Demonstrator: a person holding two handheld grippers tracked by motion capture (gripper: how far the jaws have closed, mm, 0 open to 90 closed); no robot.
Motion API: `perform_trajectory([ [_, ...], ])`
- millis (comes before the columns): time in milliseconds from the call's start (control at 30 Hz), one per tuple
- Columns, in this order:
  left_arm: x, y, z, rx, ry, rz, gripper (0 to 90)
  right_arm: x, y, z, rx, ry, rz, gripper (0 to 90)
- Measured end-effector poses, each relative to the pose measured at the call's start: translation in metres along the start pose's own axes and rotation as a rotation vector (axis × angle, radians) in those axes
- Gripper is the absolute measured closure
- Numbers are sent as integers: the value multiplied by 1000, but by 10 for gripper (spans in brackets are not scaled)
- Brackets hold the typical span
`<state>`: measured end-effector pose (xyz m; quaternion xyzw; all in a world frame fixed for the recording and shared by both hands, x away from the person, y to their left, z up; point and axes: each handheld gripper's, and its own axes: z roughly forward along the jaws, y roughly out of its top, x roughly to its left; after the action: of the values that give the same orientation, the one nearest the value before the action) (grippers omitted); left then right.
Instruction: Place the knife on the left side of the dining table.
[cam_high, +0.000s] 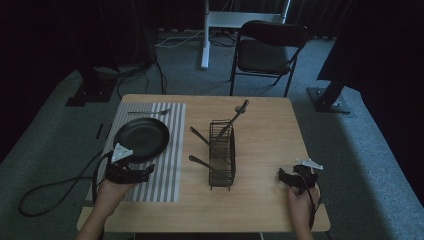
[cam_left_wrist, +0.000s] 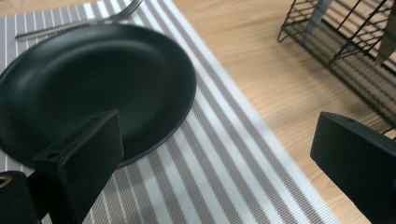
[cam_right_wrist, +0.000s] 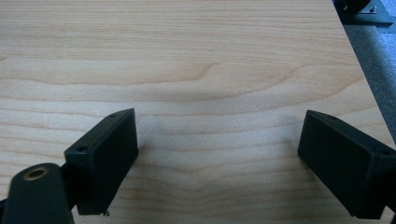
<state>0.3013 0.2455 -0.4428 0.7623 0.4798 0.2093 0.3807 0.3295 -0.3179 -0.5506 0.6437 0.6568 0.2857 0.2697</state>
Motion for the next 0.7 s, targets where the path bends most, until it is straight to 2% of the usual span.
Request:
perform_trajectory([
  [233, -9, 17, 2, -11, -39, 26, 28, 0, 0, 0, 0, 0, 0, 112],
  [367, -13, 27, 2, -23, -51, 34, 28, 0, 0, 0, 0, 0, 0, 112],
  [433, -14, 31, 3, -24, -70, 32, 28, 0, 0, 0, 0, 0, 0, 112],
  [500, -16, 37, 5, -19, -60, 54, 28, 0, 0, 0, 0, 0, 0, 112],
  [533, -16, 39, 5, -21, -74, 47, 28, 0, 0, 0, 0, 0, 0, 112],
  [633, -17, 45, 5, -25, -74, 54, 28, 0, 0, 0, 0, 0, -1, 112],
  [667, -18, 49, 5, -32, -88, 48, 28, 0, 0, 0, 0, 0, 0, 112],
  [700, -20, 53, 5, -31, -96, 59, 28, 0, 0, 0, 0, 0, 0, 112],
])
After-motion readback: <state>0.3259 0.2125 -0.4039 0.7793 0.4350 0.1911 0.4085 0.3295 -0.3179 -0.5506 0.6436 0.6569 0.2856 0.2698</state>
